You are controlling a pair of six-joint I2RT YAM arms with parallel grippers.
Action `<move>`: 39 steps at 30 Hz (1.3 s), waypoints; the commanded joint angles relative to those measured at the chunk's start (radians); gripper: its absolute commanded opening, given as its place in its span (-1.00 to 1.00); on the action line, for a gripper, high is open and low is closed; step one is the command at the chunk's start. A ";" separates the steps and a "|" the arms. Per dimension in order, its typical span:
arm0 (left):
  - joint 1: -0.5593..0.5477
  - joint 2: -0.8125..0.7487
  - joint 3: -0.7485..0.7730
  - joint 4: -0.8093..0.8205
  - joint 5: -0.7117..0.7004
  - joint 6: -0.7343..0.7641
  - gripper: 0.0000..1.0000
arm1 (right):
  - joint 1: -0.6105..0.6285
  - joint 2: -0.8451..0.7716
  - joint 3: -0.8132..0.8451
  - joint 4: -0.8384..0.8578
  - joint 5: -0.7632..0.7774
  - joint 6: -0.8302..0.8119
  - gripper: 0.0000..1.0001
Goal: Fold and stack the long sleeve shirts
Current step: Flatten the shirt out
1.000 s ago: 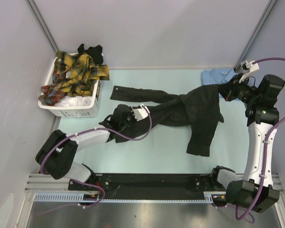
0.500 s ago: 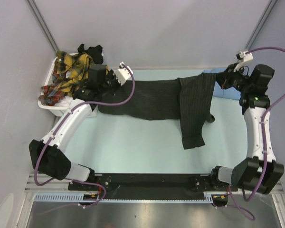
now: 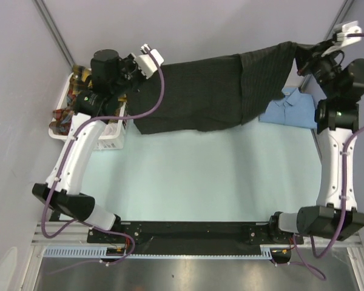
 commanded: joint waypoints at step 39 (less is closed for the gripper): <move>0.065 -0.307 -0.828 0.405 0.298 0.100 -0.89 | 0.092 -0.187 -0.637 0.167 0.044 -0.389 -1.00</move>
